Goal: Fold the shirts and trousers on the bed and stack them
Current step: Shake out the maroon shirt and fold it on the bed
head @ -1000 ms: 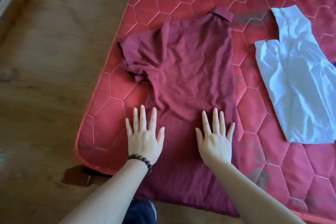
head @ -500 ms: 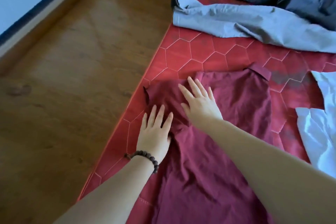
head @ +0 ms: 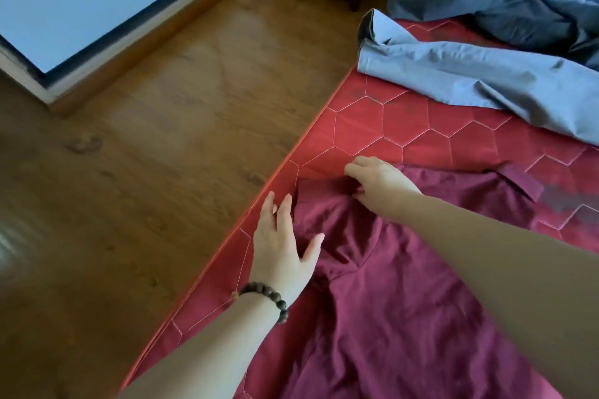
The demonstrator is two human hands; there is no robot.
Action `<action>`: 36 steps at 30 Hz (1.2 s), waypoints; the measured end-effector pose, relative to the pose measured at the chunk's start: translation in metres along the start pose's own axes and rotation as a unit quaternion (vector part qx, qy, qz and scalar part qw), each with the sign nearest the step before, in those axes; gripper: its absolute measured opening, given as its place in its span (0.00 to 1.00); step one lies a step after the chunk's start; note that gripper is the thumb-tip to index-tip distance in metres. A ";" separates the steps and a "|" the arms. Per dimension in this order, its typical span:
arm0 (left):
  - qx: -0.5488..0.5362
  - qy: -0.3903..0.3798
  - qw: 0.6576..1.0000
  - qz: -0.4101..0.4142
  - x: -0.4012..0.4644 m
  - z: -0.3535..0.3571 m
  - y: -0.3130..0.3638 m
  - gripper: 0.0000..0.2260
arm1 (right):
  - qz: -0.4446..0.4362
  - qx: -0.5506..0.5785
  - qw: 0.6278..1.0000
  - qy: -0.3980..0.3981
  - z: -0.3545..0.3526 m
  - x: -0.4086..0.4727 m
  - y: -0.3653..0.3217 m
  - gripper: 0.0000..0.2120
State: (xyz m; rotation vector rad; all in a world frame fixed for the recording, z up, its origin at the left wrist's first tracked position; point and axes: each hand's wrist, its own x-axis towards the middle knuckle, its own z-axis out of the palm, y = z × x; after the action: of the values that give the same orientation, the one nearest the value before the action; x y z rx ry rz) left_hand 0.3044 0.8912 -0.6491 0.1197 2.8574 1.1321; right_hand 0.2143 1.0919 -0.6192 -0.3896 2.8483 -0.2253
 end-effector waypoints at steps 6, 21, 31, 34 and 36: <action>0.138 -0.095 0.977 -0.130 0.020 0.005 0.026 0.19 | 0.002 0.001 0.997 -0.083 -0.006 0.009 0.002 0.16; -0.086 -0.006 0.984 -0.159 0.030 0.003 0.022 0.26 | 0.096 0.006 0.995 0.013 0.007 0.018 0.013 0.29; 0.176 0.070 0.981 -0.029 0.012 0.003 0.028 0.29 | 0.101 -0.049 0.979 0.172 0.021 0.001 0.007 0.19; 0.146 0.032 0.974 0.169 0.002 0.027 0.048 0.16 | 0.044 -0.060 0.958 0.278 0.028 -0.022 -0.001 0.10; 0.150 -0.063 0.968 0.189 -0.002 0.046 0.057 0.18 | 0.001 -0.048 0.966 0.255 0.039 -0.039 -0.003 0.09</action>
State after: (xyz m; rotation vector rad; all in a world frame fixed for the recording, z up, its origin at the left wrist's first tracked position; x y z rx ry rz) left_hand 0.3132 0.9637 -0.6438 0.7506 2.9396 0.6875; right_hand 0.2621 1.0960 -0.6464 -0.3949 3.3771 -0.2145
